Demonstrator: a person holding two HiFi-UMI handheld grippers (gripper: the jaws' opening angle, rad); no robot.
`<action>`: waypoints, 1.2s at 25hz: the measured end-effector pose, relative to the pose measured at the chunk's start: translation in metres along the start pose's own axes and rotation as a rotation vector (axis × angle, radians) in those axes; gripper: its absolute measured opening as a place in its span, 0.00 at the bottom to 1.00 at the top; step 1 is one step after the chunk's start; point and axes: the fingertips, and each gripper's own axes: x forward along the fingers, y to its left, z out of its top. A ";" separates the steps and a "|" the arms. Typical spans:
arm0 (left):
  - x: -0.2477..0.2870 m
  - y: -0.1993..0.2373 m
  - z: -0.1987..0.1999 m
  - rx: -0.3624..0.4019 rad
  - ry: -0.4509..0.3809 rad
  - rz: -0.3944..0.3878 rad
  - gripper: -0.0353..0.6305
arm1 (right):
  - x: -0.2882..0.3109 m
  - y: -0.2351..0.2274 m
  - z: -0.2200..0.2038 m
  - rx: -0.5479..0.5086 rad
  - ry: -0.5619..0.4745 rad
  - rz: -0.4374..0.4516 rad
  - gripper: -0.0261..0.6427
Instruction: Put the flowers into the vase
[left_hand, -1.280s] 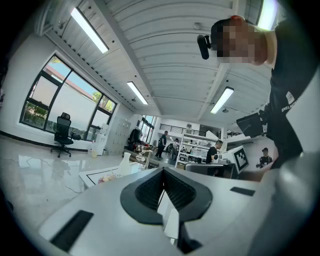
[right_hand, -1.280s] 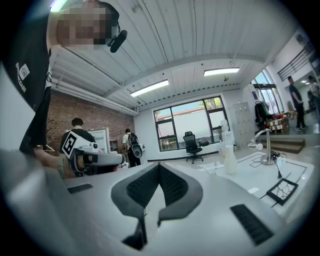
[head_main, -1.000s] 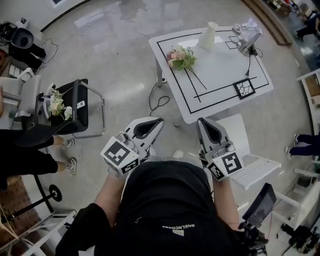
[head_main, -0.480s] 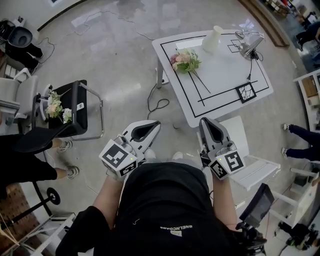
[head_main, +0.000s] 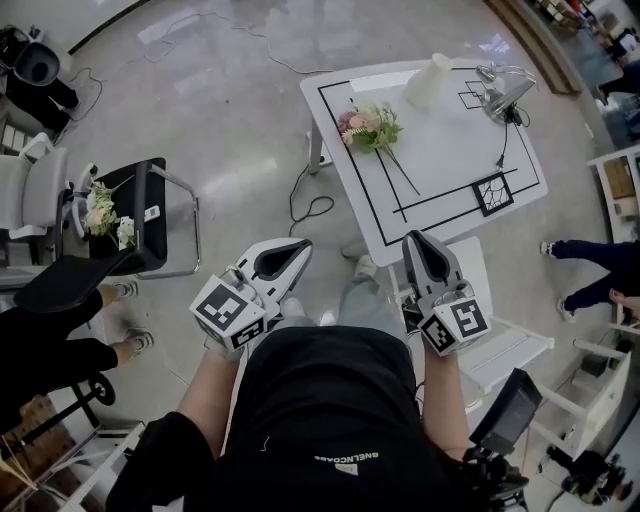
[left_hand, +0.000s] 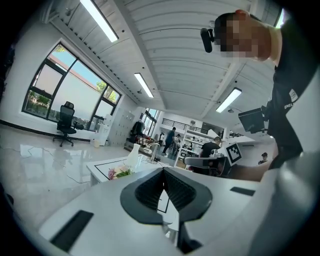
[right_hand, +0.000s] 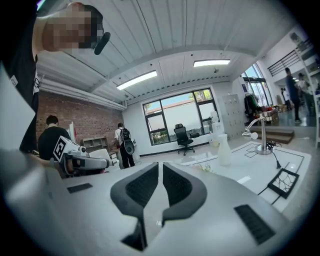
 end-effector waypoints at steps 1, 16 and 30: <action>0.008 0.002 0.000 0.000 0.002 0.009 0.06 | 0.004 -0.009 0.001 0.002 0.001 0.008 0.06; 0.139 0.016 0.018 -0.042 0.013 0.200 0.06 | 0.063 -0.143 0.013 0.059 0.072 0.225 0.06; 0.199 0.018 0.006 -0.066 0.086 0.298 0.06 | 0.123 -0.206 0.006 0.011 0.214 0.361 0.18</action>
